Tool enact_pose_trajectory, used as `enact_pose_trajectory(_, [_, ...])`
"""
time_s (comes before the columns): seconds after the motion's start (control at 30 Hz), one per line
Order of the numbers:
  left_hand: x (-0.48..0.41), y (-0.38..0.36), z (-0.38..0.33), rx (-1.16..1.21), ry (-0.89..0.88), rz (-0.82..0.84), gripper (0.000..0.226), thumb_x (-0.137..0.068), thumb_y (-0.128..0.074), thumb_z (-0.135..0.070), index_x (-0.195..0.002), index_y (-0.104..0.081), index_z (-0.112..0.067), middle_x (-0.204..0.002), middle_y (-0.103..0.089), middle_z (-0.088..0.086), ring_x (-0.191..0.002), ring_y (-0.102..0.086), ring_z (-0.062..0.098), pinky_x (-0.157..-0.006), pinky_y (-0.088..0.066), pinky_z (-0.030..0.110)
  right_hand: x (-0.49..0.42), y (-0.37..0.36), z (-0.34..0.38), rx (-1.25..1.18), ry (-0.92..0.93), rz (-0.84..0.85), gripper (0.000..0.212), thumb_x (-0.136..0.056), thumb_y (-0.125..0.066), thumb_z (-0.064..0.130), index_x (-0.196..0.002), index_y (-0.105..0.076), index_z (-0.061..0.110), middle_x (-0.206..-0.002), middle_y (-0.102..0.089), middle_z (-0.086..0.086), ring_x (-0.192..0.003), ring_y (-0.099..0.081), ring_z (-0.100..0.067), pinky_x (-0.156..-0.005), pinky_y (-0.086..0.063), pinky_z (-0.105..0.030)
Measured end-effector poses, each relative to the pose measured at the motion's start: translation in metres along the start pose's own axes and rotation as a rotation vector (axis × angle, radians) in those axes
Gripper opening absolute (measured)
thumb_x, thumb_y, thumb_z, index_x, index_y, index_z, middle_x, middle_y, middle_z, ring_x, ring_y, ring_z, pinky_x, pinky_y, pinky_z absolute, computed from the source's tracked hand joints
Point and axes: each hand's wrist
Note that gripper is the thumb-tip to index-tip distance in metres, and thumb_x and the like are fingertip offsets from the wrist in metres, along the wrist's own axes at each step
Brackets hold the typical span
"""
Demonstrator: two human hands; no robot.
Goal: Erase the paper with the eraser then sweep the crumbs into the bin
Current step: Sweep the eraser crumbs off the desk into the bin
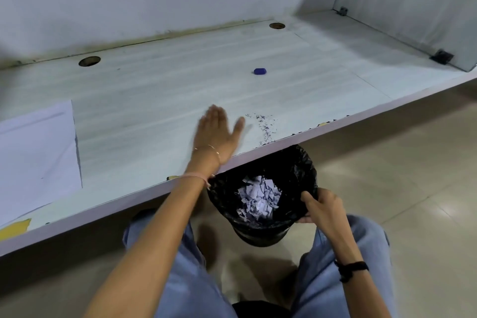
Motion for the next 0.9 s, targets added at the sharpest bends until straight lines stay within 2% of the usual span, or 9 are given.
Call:
enact_pose_trajectory(0.2, [0.084, -0.023, -0.073, 0.191, -0.424, 0.14, 0.079, -0.094, -0.004, -0.062, -0.153, 0.014, -0.012, -0.159, 0.024, 0.003, -0.147, 0.021, 0.01, -0.122, 0.009, 0.03, -0.003, 0.0, -0.001, -0.019, 0.014, 0.009, 0.031, -0.093, -0.051, 0.013, -0.089, -0.051, -0.018, -0.087, -0.061, -0.04, -0.053, -0.07, -0.026, -0.063, -0.051, -0.065])
enact_pose_trajectory(0.27, [0.089, -0.01, -0.065, 0.289, -0.474, 0.056, 0.081, -0.091, -0.005, -0.064, -0.152, 0.018, -0.015, -0.156, 0.029, -0.002, -0.145, 0.024, 0.005, -0.119, 0.014, 0.024, -0.004, 0.003, -0.001, -0.017, 0.008, 0.012, 0.029, -0.092, -0.051, 0.012, -0.088, -0.052, -0.017, -0.085, -0.063, -0.036, -0.053, -0.07, -0.026, -0.063, -0.053, -0.062])
enact_pose_trajectory(0.37, [0.02, 0.015, -0.016, 0.29, -0.258, -0.152, 0.077, -0.097, -0.014, -0.055, -0.154, 0.005, -0.006, -0.161, 0.015, 0.009, -0.15, 0.012, 0.018, -0.121, 0.007, 0.034, -0.006, 0.005, 0.0, 0.0, 0.004, 0.005, 0.032, -0.091, -0.05, 0.014, -0.087, -0.049, -0.018, -0.083, -0.064, -0.037, -0.051, -0.07, -0.026, -0.068, -0.052, -0.063])
enact_pose_trajectory(0.43, [-0.04, 0.03, 0.038, 0.123, -0.012, -0.13, 0.062, -0.105, -0.02, -0.038, -0.155, -0.006, -0.003, -0.162, 0.005, 0.02, -0.15, 0.005, 0.029, -0.12, -0.001, 0.049, -0.007, 0.004, -0.001, 0.01, 0.019, 0.0, 0.031, -0.09, -0.051, 0.014, -0.076, -0.045, -0.013, -0.07, -0.062, -0.033, -0.05, -0.069, -0.025, -0.064, -0.053, -0.057])
enact_pose_trajectory(0.57, [-0.086, 0.039, 0.087, 0.01, 0.218, -0.063, 0.077, -0.101, -0.018, -0.056, -0.153, -0.013, 0.001, -0.161, -0.008, 0.021, -0.15, -0.006, 0.03, -0.122, -0.004, 0.045, -0.007, 0.004, -0.002, 0.045, 0.043, -0.011, 0.028, -0.091, -0.051, 0.013, -0.067, -0.039, 0.007, -0.058, -0.05, -0.018, -0.048, -0.069, -0.023, -0.055, -0.046, -0.054])
enact_pose_trajectory(0.7, [-0.089, 0.026, 0.018, 0.151, -0.114, 0.013, 0.071, -0.103, -0.025, -0.048, -0.15, -0.02, 0.004, -0.16, -0.016, 0.022, -0.149, -0.017, 0.028, -0.121, -0.013, 0.033, -0.005, 0.008, -0.001, 0.052, 0.04, -0.016, 0.027, -0.091, -0.051, 0.012, -0.067, -0.041, 0.005, -0.06, -0.055, -0.02, -0.048, -0.069, -0.022, -0.057, -0.048, -0.054])
enact_pose_trajectory(0.8, [-0.051, 0.025, -0.036, 0.056, -0.331, 0.169, 0.059, -0.107, -0.021, -0.033, -0.149, -0.018, 0.008, -0.16, -0.018, 0.014, -0.146, -0.024, 0.021, -0.116, -0.012, 0.026, -0.002, 0.012, -0.001, 0.041, 0.033, -0.025, 0.022, -0.091, -0.05, 0.012, -0.071, -0.046, 0.004, -0.062, -0.056, -0.021, -0.05, -0.069, -0.022, -0.064, -0.049, -0.061])
enact_pose_trajectory(0.83, [-0.042, 0.021, -0.04, 0.058, -0.386, 0.189, 0.051, -0.108, -0.021, -0.023, -0.145, -0.022, 0.013, -0.153, -0.027, 0.007, -0.136, -0.035, 0.013, -0.114, -0.015, 0.022, -0.001, 0.014, -0.001, 0.04, 0.031, -0.029, 0.021, -0.091, -0.05, 0.012, -0.071, -0.046, 0.005, -0.063, -0.055, -0.021, -0.05, -0.069, -0.022, -0.064, -0.049, -0.062])
enact_pose_trajectory(0.9, [0.004, 0.03, -0.061, 0.088, -0.391, 0.222, 0.032, -0.104, -0.025, 0.004, -0.12, -0.046, 0.021, -0.11, -0.041, -0.003, -0.085, -0.055, -0.006, -0.099, -0.034, 0.01, 0.002, 0.018, -0.001, 0.04, 0.028, -0.034, 0.022, -0.092, -0.05, 0.012, -0.071, -0.045, 0.005, -0.064, -0.053, -0.021, -0.05, -0.069, -0.022, -0.064, -0.049, -0.06])
Point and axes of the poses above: each hand's wrist, its own x-axis away from the middle knuckle, its own y-axis out of the back of the hand, z = x × y
